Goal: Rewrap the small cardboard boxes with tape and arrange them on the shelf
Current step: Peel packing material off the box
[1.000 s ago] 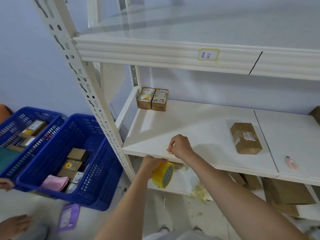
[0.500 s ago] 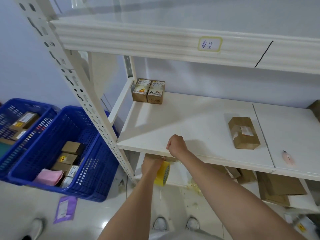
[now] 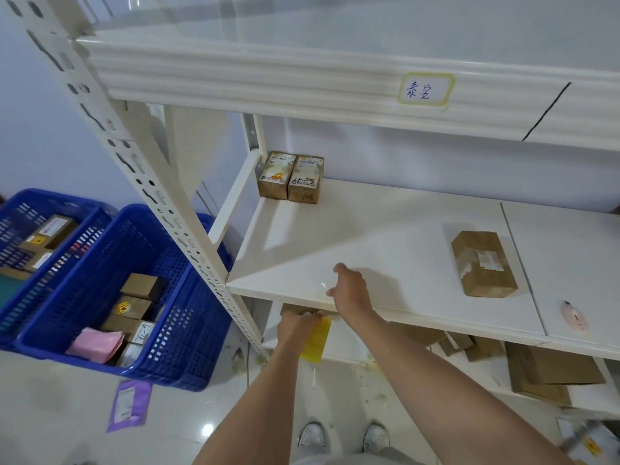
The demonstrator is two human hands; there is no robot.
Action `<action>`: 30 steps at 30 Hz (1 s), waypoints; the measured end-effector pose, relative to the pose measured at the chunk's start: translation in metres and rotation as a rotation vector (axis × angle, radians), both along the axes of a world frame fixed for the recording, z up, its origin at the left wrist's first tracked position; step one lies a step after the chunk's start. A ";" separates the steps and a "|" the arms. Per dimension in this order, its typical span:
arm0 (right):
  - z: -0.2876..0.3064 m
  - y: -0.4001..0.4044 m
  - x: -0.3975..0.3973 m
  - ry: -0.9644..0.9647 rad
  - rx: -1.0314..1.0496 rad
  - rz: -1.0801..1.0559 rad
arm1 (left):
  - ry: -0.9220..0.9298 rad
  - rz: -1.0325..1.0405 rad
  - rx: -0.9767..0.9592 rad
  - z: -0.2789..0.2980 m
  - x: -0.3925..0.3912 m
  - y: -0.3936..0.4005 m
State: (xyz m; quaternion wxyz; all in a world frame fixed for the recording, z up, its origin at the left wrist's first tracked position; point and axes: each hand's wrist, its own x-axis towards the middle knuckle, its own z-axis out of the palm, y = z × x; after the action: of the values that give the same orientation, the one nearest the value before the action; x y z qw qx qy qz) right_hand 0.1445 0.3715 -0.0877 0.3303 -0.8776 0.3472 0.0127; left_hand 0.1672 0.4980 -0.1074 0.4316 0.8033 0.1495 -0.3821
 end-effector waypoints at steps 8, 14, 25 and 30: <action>-0.003 -0.036 0.001 -0.036 0.009 -0.149 | 0.075 -0.129 -0.024 -0.044 0.019 -0.002; 0.011 -0.057 -0.021 -0.213 0.091 -0.408 | 0.029 -0.228 0.024 -0.020 0.018 0.001; -0.019 -0.041 -0.104 -0.055 0.814 -0.826 | -0.096 -0.405 0.085 0.014 -0.002 -0.034; -0.036 -0.041 -0.099 -0.029 0.927 -0.790 | 0.075 -0.349 -0.121 0.013 -0.032 -0.056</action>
State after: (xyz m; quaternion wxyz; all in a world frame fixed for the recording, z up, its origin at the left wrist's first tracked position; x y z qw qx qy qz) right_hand 0.0455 0.3307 -0.1237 0.6625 -0.4473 0.6002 0.0269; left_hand 0.1355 0.4422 -0.0948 0.4004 0.7749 0.0006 -0.4891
